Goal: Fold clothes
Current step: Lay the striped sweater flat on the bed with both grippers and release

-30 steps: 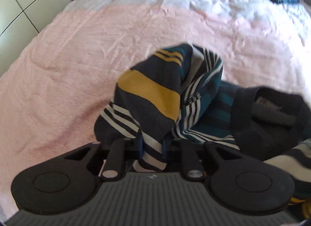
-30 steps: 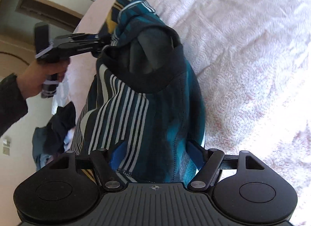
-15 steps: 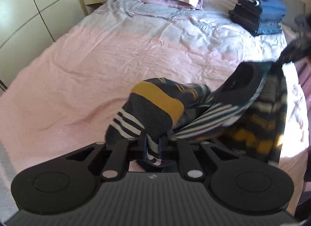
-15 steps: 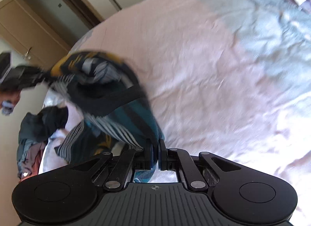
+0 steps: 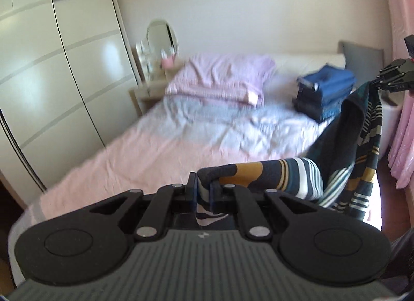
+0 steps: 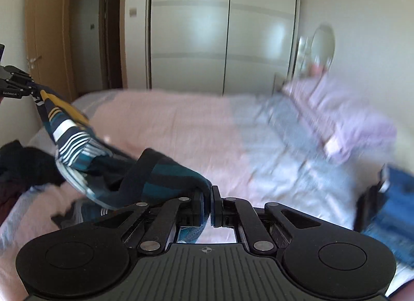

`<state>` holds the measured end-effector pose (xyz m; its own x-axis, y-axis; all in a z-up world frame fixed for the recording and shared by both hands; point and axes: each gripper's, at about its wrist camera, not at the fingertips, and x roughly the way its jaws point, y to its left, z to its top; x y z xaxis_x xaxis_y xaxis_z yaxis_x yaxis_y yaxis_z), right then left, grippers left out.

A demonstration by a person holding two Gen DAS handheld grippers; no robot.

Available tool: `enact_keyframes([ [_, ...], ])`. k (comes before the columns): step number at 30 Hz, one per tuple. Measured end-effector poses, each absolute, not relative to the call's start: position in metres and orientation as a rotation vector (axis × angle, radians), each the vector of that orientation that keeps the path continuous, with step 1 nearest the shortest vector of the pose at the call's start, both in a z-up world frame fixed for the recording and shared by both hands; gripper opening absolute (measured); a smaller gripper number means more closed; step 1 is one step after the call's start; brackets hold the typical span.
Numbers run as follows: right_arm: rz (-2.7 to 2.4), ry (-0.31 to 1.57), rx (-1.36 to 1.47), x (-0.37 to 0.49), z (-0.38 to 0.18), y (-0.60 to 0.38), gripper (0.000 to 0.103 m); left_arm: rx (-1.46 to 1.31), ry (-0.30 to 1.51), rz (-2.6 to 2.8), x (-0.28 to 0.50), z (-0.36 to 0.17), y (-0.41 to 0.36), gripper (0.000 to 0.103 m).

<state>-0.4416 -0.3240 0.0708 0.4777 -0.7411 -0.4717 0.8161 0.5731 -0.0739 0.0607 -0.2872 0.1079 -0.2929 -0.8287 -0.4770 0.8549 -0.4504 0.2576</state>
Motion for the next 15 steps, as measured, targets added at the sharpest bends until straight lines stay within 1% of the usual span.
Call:
enact_keyframes([
  [5, -1.05, 0.32, 0.002, -0.449, 0.164, -0.27, 0.003, 0.597, -0.095, -1.955, 0.061, 0.199, -0.235, 0.007],
  [9, -1.117, 0.194, -0.097, -0.454, 0.229, -0.26, 0.003, 0.588, -0.091, -1.921, 0.07, 0.249, -0.223, 0.006],
  [11, -1.129, 0.167, -0.126, -0.453, 0.254, -0.271, 0.003, 0.543, -0.031, -1.893, 0.083, 0.265, -0.227, 0.002],
  [13, -1.117, 0.185, -0.139, -0.441, 0.259, -0.307, 0.003, 0.496, 0.014, -1.823, 0.099, 0.267, -0.239, 0.002],
  [15, -1.088, 0.225, -0.131, -0.424, 0.254, -0.356, 0.003, 0.508, 0.092, -1.766, 0.11, 0.242, -0.27, 0.002],
])
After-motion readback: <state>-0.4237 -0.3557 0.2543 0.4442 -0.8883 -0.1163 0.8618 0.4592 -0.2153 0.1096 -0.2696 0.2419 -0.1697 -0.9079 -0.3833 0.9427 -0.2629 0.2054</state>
